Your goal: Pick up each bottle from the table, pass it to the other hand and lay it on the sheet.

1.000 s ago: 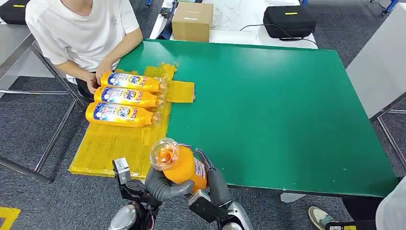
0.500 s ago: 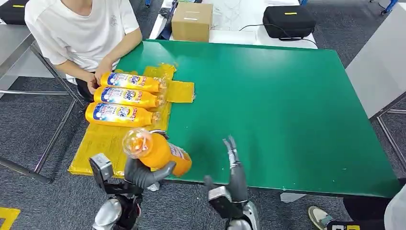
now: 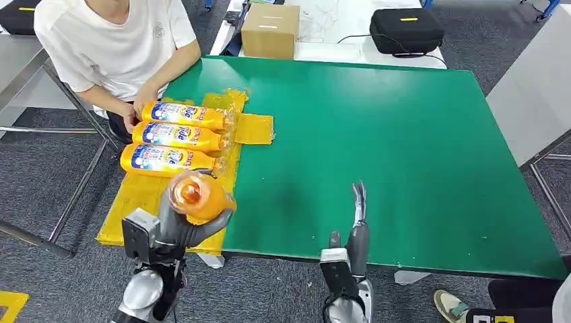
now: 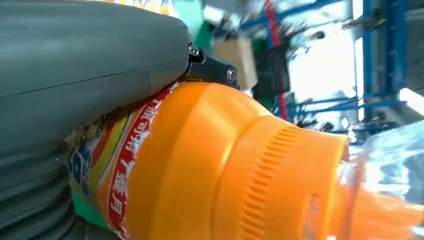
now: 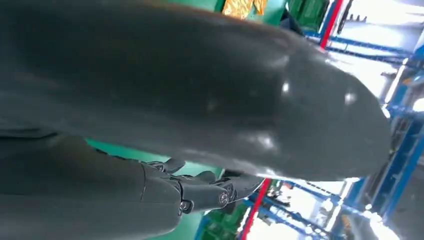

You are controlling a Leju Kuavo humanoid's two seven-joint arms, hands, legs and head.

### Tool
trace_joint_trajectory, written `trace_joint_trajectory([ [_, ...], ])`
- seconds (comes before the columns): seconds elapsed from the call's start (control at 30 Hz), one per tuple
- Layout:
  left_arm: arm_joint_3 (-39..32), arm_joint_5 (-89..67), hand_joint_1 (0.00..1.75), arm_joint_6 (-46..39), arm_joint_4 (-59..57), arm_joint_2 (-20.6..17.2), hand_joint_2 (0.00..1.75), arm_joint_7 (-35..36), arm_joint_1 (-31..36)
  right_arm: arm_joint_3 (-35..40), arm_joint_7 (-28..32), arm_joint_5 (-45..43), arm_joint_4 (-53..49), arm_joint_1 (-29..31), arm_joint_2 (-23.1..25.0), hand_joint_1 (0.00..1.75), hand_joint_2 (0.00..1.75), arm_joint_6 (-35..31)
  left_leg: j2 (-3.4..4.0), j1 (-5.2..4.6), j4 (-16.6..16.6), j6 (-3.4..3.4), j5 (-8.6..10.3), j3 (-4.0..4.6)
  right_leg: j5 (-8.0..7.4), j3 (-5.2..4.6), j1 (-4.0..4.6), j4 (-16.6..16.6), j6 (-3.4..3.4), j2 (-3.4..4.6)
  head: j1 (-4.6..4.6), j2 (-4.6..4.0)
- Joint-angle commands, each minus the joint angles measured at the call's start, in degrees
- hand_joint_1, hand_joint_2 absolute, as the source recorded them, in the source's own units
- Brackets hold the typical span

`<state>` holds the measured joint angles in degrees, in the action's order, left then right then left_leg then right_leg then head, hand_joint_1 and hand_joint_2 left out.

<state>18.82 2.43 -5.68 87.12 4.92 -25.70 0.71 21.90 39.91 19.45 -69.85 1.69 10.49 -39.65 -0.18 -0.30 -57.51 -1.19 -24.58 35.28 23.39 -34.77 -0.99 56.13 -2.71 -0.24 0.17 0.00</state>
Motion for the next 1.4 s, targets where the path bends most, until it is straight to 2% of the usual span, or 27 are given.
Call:
trace_joint_trajectory([
  [0.03, -0.54, -14.27, 1.75, -11.83, -5.92, -1.99, 1.75, -1.09, 4.51, -1.53, 0.09, -3.37, 4.19, 1.05, 0.47, 0.00, 0.00, 1.57, 0.04, 0.19, -0.04, 0.19, -0.36, -0.82, 0.31, 0.86, 0.20, -0.05, 0.25, 0.04, 0.02, 0.00],
  [0.07, 0.08, -19.62, 1.75, -15.16, -7.00, -2.35, 1.75, -0.44, 5.24, -0.93, 0.09, -3.31, 4.08, 1.07, 0.29, 0.00, 0.00, 1.97, -0.10, 0.08, 0.08, 0.10, -0.10, -0.38, 0.13, 0.42, 0.08, -0.09, 0.12, -0.09, 0.02, 0.00],
  [0.13, 0.81, -32.36, 1.75, -19.12, -12.58, -3.40, 1.75, 3.52, 8.52, -0.20, 0.09, -3.00, 3.72, 1.22, 0.83, 0.00, 0.00, 3.18, -0.07, 0.14, 0.04, 0.15, -0.22, -0.60, 0.22, 0.66, 0.15, -0.08, 0.19, -0.07, 0.00, 0.00],
  [0.17, 0.81, -36.33, 1.75, -20.11, -15.04, -3.80, 1.75, 5.04, 9.96, 0.07, 0.08, -3.07, 3.27, 1.24, 1.18, 0.00, 0.00, 4.27, -0.07, 0.14, 0.03, 0.15, -0.23, -0.63, 0.24, 0.68, 0.14, -0.05, 0.20, -0.07, 0.00, 0.00],
  [0.2, 0.55, -40.03, 1.75, -18.89, -20.76, -4.03, 1.75, 8.09, 12.82, 0.57, 0.09, -2.64, 2.00, 1.26, 1.28, 0.00, 0.00, 5.69, -0.11, 0.03, 0.10, 0.08, -0.02, -0.24, 0.06, 0.27, 0.03, -0.08, 0.09, -0.10, 0.00, 0.00],
  [0.27, 0.78, -45.80, 1.75, -19.73, -26.52, -5.23, 1.75, 10.32, 16.33, 0.92, 0.09, -2.74, 0.73, 1.18, 1.56, 0.00, 0.00, 7.37, -0.21, 0.08, 0.12, 0.15, -0.04, -0.47, 0.11, 0.53, 0.08, -0.10, 0.18, -0.20, 0.02, 0.00],
  [0.4, -1.07, -46.80, 1.75, -19.39, -29.66, -5.06, 1.75, 8.46, 17.64, 0.75, -0.27, -2.59, -0.36, 0.93, 1.76, 0.00, 0.00, 8.35, 0.02, 0.07, 0.07, 0.13, -0.05, -0.36, 0.04, 0.33, 0.08, -0.04, 0.15, 0.05, 0.00, 0.00],
  [0.5, -0.65, -54.92, 1.75, -18.67, -36.42, -5.93, 1.75, 14.70, 21.15, 0.29, -0.14, -2.51, -1.66, 0.30, 1.75, 0.00, 0.00, 9.07, -0.05, 0.08, 0.07, 0.17, -0.01, -0.33, -0.02, 0.30, 0.09, -0.02, 0.27, -0.04, 0.00, 0.00],
  [0.6, -1.98, -56.59, 1.75, -18.65, -45.21, -5.39, 1.75, 14.59, 24.89, 0.11, -0.26, -2.70, -0.67, 0.50, 2.06, 0.00, 0.00, 10.01, -0.08, 0.07, 0.07, 0.16, 0.05, -0.25, -0.05, 0.25, 0.07, -0.03, 0.25, -0.10, 0.02, 0.00],
  [0.7, -0.58, -61.13, 1.75, -15.72, -52.09, -5.07, 1.75, 18.91, 28.12, -0.40, -0.46, -3.17, -0.05, 0.33, 2.30, 0.00, 0.00, 10.35, -0.02, 0.11, 0.06, 0.19, -0.01, -0.40, -0.02, 0.40, 0.10, -0.04, 0.28, -0.02, 0.00, 0.00],
  [0.73, -0.18, -62.32, 1.75, -15.34, -53.52, -4.87, 1.75, 19.85, 28.93, -0.60, -0.51, -3.31, 0.03, 0.27, 2.33, 0.00, 0.00, 10.48, -0.06, 0.08, 0.04, 0.16, 0.05, -0.21, -0.07, 0.22, 0.08, -0.02, 0.25, -0.06, 0.02, 0.00],
  [0.93, 1.51, -67.09, 1.75, -11.85, -57.93, -4.38, 1.75, 25.13, 31.69, -1.49, -0.72, -3.75, 0.76, 0.32, 2.75, 0.00, 0.00, 11.31, -0.08, 0.14, -0.03, 0.21, -0.05, -0.36, 0.03, 0.37, 0.14, 0.02, 0.30, -0.07, 0.04, 0.00],
  [0.97, 2.16, -68.53, 1.66, -11.11, -59.27, -4.18, 1.75, 26.27, 32.38, -1.57, -0.68, -3.79, 1.49, 0.36, 2.80, 0.00, 0.00, 11.61, -0.08, 0.08, 0.02, 0.17, 0.03, -0.22, -0.04, 0.21, 0.08, 0.00, 0.25, -0.08, 0.00, 0.00],
  [1.3, 2.21, -68.75, 1.66, -10.96, -59.68, -4.08, 1.75, 26.55, 32.52, -1.65, -0.68, -3.87, 1.78, 0.33, 2.82, 0.00, 0.00, 11.68, 0.02, 0.09, 0.06, 0.17, 0.05, -0.53, -0.08, 0.51, 0.08, -0.04, 0.26, 0.01, 0.02, 0.00],
  [1.33, 2.62, -69.42, 1.29, -9.81, -60.49, -4.17, 1.75, 26.69, 32.83, -1.78, -0.66, -3.97, 2.01, 0.37, 2.91, 0.00, 0.00, 11.86, 0.03, 0.06, 0.05, 0.16, 0.06, -0.49, -0.09, 0.46, 0.06, -0.01, 0.24, 0.02, 0.02, 0.00],
  [1.4, 2.16, -69.04, 0.19, -8.97, -60.86, -4.06, 1.75, 26.32, 32.76, -1.97, -0.54, -4.17, 2.46, 0.38, 3.04, 0.00, 0.00, 11.88, 0.05, 0.10, 0.06, 0.19, 0.05, -0.64, -0.09, 0.63, 0.10, -0.06, 0.28, 0.05, 0.00, 0.00],
])
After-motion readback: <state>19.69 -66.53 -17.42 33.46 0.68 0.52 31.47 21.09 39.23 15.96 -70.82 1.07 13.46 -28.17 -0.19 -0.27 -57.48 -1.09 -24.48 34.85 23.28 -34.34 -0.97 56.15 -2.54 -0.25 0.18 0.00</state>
